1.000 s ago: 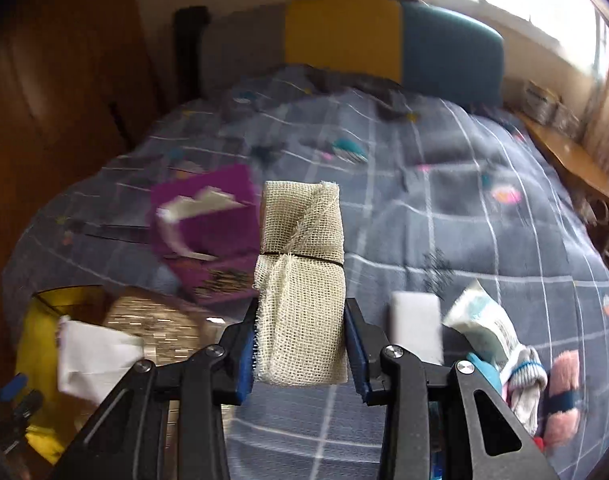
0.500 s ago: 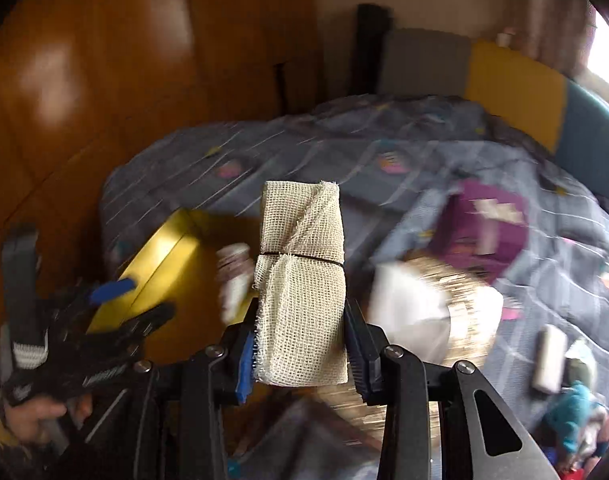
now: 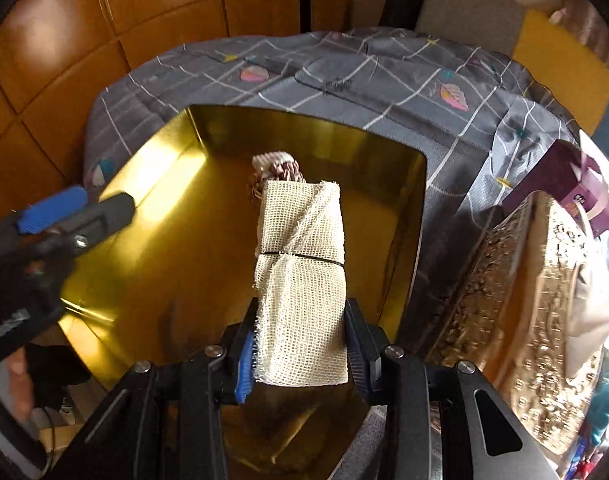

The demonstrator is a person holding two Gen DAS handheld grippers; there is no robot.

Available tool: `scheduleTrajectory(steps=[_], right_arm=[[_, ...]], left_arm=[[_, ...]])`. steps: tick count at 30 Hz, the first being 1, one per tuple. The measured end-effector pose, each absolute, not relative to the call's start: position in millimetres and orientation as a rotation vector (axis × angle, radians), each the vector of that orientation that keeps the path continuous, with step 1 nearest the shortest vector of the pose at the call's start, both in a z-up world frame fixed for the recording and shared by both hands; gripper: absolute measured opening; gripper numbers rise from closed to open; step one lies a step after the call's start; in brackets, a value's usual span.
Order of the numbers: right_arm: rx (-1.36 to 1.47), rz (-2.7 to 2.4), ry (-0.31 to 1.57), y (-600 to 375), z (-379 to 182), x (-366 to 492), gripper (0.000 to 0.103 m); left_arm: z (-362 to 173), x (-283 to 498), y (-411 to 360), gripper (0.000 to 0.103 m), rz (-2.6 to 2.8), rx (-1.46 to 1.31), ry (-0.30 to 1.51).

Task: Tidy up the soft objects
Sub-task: 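Carry the beige mesh bundle into the gold tray and open the right tool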

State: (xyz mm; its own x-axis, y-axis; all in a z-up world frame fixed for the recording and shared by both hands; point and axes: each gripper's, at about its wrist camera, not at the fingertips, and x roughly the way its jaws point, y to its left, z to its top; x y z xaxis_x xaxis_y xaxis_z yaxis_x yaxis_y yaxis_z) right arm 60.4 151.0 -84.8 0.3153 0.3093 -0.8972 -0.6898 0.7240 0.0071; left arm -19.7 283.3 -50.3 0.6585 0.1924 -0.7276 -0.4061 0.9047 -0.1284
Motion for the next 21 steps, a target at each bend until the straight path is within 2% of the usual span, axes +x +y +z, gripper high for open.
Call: scheduleTrajectory(steps=[12, 21], right_arm=[[-0.444, 0.663, 1.015, 153, -97, 57, 0.045], [-0.428, 0.653, 0.946, 147, -80, 47, 0.061]], left_arm=[[-49, -20, 279, 0.071, 0.335, -0.272, 0.781], [-46, -20, 276, 0.071, 0.332, -0.262, 0.775]])
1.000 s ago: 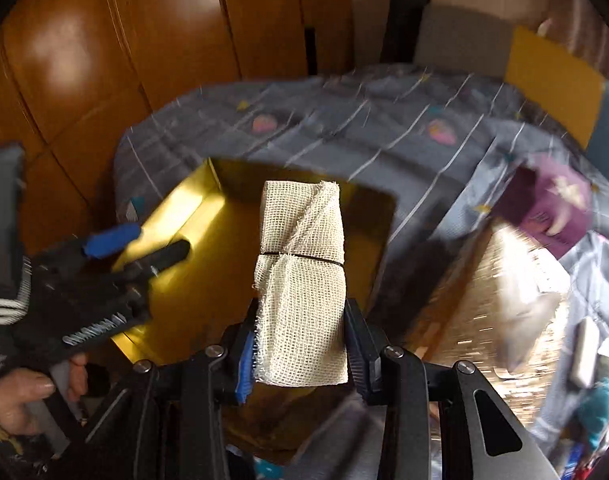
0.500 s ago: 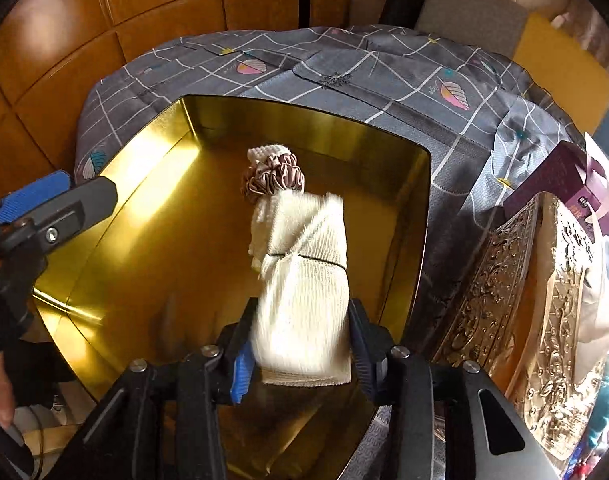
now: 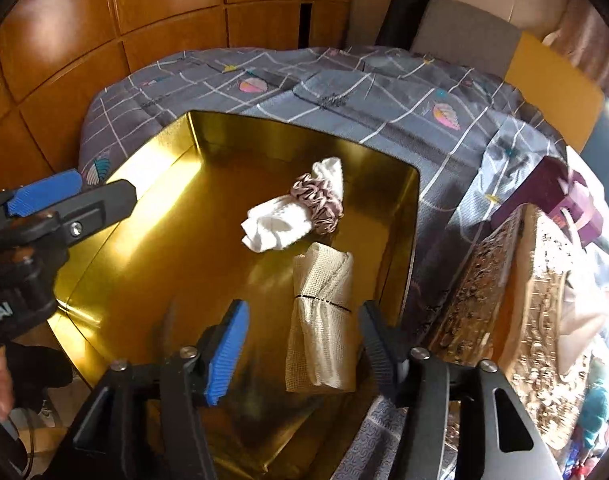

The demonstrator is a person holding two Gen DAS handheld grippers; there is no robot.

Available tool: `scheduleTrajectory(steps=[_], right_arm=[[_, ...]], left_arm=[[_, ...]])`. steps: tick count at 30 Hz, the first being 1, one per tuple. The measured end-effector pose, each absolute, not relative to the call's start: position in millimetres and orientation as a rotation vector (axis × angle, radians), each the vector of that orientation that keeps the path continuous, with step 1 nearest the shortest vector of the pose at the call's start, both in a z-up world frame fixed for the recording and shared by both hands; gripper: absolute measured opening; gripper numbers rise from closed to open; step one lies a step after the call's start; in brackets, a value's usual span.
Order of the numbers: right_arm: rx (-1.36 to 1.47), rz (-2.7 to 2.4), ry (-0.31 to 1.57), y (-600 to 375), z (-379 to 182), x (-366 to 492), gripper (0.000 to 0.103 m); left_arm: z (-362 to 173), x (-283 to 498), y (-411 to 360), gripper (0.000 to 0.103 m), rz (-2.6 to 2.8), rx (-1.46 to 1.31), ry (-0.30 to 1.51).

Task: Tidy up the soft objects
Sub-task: 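Carry the beige mesh bundle into the gold tray and open the right tool, then move both tools back over the soft items on the bedspread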

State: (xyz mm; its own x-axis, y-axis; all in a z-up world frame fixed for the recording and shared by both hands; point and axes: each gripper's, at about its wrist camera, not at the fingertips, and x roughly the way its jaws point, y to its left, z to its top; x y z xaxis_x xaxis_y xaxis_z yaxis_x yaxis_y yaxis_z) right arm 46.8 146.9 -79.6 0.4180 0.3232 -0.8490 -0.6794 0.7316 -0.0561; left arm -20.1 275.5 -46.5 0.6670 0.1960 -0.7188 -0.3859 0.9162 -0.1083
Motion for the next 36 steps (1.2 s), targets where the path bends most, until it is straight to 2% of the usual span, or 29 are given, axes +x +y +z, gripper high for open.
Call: scheduleTrajectory(steps=[18, 29, 36], right_arm=[[-0.328, 0.530, 0.676, 94, -19, 33, 0.066], [-0.198, 0.410, 0.567, 28, 8, 38, 0.083], [-0.140, 0.280, 0.567, -34, 18, 54, 0.088]], left_arm=[[-35, -24, 255, 0.071, 0.297, -0.207, 0.756], [-24, -24, 235, 0.071, 0.263, -0.158, 0.739], [-17, -22, 218, 0.071, 0.199, -0.132, 0.723]])
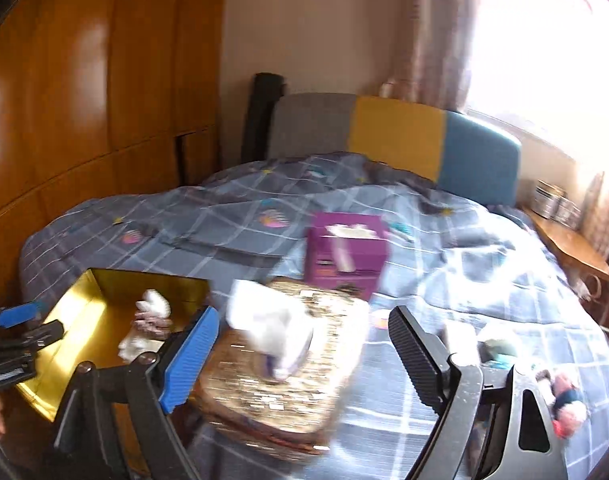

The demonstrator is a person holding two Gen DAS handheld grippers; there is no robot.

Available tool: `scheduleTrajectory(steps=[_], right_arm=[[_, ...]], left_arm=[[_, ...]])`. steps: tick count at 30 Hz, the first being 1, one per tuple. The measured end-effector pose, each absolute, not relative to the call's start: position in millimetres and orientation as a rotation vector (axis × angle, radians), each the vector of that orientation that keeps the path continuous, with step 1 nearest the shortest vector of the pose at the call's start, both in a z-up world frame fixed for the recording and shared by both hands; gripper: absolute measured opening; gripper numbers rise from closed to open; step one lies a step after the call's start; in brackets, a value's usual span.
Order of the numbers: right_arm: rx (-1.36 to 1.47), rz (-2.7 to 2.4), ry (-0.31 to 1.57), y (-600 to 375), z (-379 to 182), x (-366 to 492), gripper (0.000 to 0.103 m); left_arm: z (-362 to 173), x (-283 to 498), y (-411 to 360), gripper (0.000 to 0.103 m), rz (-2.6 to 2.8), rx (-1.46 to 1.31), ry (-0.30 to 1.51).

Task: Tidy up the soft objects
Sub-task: 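Move both tools back over the soft items on the bedspread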

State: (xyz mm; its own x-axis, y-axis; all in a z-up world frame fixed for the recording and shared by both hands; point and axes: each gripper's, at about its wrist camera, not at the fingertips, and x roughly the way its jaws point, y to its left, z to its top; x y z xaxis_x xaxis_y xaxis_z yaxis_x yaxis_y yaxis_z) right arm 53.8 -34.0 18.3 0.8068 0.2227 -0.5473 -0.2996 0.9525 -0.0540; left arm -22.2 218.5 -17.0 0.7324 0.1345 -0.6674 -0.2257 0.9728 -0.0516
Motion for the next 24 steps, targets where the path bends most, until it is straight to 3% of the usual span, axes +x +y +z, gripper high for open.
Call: scheduleTrajectory(steps=[15, 24], right_arm=[[0.136, -0.244, 0.606, -270, 8, 106, 0.094], [0.457, -0.411, 0.675, -371, -38, 100, 0.093]], left_arm=[[46, 4, 121, 0.071, -0.150, -0.023, 0.614], [57, 60, -2, 0.069, -0.374, 0.060, 0.758]])
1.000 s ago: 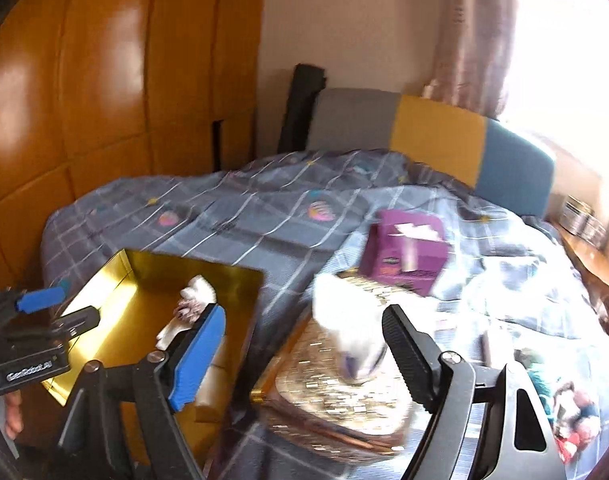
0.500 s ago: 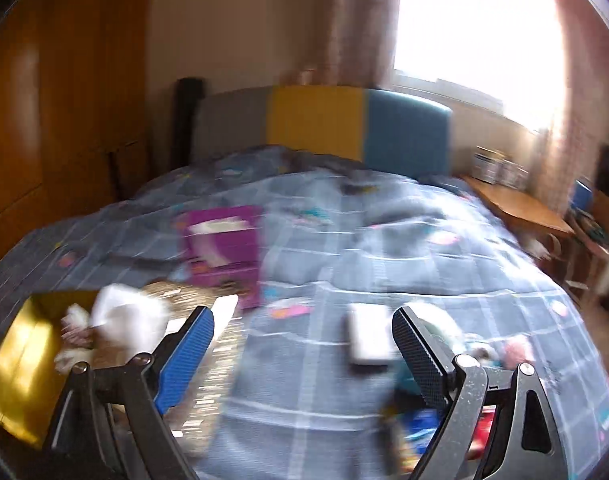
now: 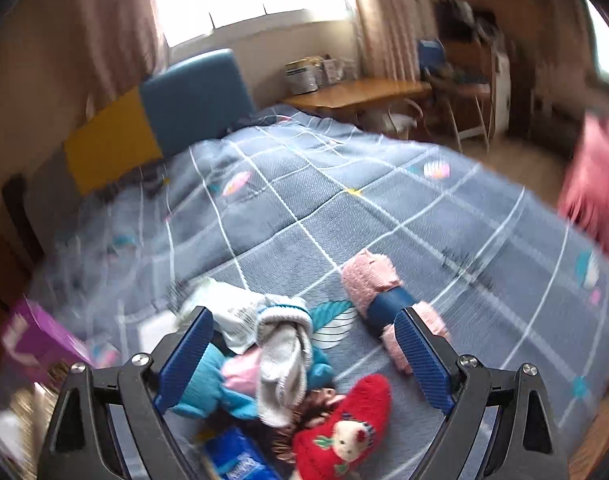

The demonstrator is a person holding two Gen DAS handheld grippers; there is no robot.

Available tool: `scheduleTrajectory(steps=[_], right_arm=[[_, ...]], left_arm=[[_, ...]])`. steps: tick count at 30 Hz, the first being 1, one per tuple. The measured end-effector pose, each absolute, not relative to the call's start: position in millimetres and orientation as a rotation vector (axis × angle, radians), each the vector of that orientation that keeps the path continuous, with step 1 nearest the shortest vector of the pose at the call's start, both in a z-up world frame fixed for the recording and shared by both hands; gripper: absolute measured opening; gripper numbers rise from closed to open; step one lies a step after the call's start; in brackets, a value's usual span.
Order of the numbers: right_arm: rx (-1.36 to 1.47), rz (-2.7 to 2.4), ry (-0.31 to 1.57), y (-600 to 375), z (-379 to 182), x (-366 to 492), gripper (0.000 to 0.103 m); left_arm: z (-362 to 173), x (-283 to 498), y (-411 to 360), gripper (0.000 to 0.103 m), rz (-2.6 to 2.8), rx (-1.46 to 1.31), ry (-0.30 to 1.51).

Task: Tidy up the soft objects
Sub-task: 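Move both tools back over the soft items on the bedspread, then grasp the white foam block with the left tool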

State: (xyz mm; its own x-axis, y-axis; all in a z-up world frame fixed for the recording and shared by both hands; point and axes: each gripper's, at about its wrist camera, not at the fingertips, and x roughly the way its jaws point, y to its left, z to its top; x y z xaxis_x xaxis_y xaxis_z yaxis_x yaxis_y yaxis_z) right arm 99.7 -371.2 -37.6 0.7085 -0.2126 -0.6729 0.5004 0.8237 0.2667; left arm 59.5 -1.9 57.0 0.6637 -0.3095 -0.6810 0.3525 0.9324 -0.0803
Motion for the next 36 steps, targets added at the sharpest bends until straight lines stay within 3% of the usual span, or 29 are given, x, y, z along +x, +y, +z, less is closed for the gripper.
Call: scheduleTrajectory(steps=[7, 19, 36], right_arm=[[0.537, -0.360, 0.682, -376, -38, 95, 0.093], [0.644, -0.277, 0.705, -379, -48, 97, 0.093], [0.737, -0.222, 0.739, -386, -59, 101, 0.093]], left_arm=[[20, 130, -97, 0.069, -0.386, 0.045, 0.947], [-74, 237, -163, 0.069, -0.280, 0.013, 1.179], [-127, 291, -203, 0.069, -0.223, 0.103, 1.267]])
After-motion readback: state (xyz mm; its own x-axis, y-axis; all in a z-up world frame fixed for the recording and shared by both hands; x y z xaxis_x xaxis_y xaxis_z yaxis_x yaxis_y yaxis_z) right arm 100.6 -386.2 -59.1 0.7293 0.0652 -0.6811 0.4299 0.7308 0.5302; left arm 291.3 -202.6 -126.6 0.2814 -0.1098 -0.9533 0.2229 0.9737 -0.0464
